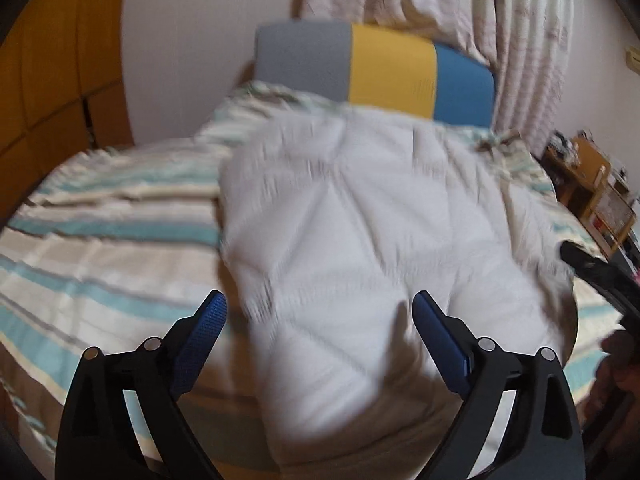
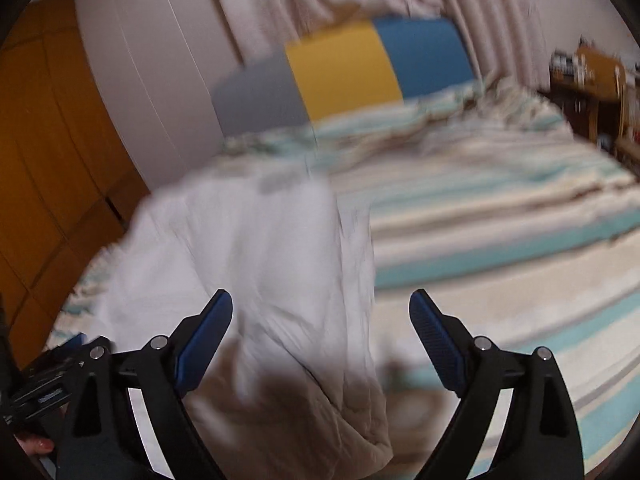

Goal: Fold large clothes

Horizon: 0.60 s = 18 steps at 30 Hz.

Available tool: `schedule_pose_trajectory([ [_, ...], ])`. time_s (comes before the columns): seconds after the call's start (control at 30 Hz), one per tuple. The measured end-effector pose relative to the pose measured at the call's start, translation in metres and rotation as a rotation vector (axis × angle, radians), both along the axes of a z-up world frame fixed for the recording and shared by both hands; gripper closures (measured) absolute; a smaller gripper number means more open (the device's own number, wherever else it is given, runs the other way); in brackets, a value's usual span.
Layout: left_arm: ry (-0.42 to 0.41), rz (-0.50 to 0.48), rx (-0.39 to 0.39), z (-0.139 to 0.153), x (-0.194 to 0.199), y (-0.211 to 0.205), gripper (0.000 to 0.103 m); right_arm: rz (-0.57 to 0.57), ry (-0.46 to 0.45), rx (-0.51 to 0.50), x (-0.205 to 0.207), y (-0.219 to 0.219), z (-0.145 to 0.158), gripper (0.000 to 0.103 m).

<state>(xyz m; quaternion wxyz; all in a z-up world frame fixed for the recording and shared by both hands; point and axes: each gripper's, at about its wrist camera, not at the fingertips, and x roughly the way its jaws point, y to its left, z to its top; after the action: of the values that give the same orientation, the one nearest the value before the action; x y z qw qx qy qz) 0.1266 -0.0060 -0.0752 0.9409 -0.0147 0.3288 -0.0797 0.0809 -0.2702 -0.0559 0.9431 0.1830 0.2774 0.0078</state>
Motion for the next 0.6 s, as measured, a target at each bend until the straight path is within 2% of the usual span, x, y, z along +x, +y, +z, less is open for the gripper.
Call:
schedule_pose_trajectory([
  [0.07,-0.049,0.013,-0.036,0.019,0.006,0.002,0.006,0.029,-0.052,-0.029,0.011,0.003,0.025,0.016],
  [0.1,-0.069,0.013,-0.053,0.029,0.014,-0.001,0.006,0.052,-0.058,-0.043,0.018,0.006,0.032,0.024],
  [0.13,-0.069,0.022,-0.044,0.034,0.022,-0.006,0.006,0.076,-0.059,-0.06,0.024,0.009,0.036,0.031],
  [0.23,-0.056,0.027,-0.01,0.047,0.054,-0.027,0.006,0.134,-0.02,-0.142,0.068,0.034,0.044,0.039],
  [0.33,0.005,0.045,0.037,0.045,0.093,-0.048,0.006,0.182,0.078,-0.195,0.112,0.043,0.024,0.048],
  [0.4,0.053,0.059,0.067,0.037,0.114,-0.056,0.006,0.188,0.132,-0.206,0.125,0.041,-0.001,0.048],
  [0.5,0.123,0.059,0.127,0.01,0.144,-0.069,0.006,0.174,0.188,-0.19,0.144,0.038,-0.026,0.046],
  [0.6,0.131,0.053,0.127,-0.008,0.151,-0.07,0.005,0.158,0.205,-0.171,0.152,0.034,-0.049,0.044],
])
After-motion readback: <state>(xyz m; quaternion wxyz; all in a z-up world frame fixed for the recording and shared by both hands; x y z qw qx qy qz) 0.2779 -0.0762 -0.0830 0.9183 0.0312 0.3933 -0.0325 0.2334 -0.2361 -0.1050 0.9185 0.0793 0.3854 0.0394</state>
